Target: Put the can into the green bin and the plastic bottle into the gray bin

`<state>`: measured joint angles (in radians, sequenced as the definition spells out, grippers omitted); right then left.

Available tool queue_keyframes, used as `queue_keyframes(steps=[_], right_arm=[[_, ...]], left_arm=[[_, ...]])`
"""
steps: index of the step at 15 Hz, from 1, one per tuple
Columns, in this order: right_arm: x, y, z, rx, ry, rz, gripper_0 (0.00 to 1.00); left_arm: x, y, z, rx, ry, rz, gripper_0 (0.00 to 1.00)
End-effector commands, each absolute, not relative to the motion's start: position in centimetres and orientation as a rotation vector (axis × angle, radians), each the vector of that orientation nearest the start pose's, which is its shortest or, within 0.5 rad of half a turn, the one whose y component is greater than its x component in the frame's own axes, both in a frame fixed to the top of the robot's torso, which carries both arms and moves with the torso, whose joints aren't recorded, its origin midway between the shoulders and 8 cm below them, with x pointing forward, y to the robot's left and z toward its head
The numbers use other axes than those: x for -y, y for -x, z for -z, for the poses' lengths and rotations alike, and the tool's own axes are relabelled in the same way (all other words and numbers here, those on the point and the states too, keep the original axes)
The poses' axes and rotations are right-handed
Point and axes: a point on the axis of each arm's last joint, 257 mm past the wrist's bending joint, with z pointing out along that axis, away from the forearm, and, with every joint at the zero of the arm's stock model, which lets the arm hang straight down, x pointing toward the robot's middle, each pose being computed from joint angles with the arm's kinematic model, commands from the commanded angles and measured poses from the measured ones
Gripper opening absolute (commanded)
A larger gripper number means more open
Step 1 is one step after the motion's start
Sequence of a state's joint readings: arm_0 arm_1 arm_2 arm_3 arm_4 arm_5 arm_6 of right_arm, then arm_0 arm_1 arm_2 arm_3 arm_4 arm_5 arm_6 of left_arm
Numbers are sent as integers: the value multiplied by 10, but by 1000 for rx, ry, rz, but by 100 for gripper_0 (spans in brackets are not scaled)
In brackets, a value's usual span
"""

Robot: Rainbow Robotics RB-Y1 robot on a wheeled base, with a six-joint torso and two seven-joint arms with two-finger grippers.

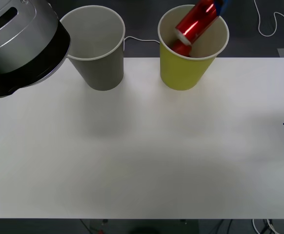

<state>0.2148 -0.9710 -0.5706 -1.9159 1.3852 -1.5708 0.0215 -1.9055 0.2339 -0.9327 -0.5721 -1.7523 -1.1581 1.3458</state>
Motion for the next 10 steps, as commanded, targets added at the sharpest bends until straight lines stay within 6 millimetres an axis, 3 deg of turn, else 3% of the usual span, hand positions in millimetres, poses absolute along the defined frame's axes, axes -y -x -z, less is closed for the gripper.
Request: queue_keyframes(steps=[1,5,10], right_arm=[[350,-314,143,-1573,1749,-151,100],[350,-314,143,-1573,1749,-151,100],[350,-314,143,-1573,1749,-151,100]], left_arm=[[136,-577,-64,-2053,-1196,134,100],[122,-564,-68,-2073,-1259,156,100],[77,-557,-74,-2074,-1354,244,100]])
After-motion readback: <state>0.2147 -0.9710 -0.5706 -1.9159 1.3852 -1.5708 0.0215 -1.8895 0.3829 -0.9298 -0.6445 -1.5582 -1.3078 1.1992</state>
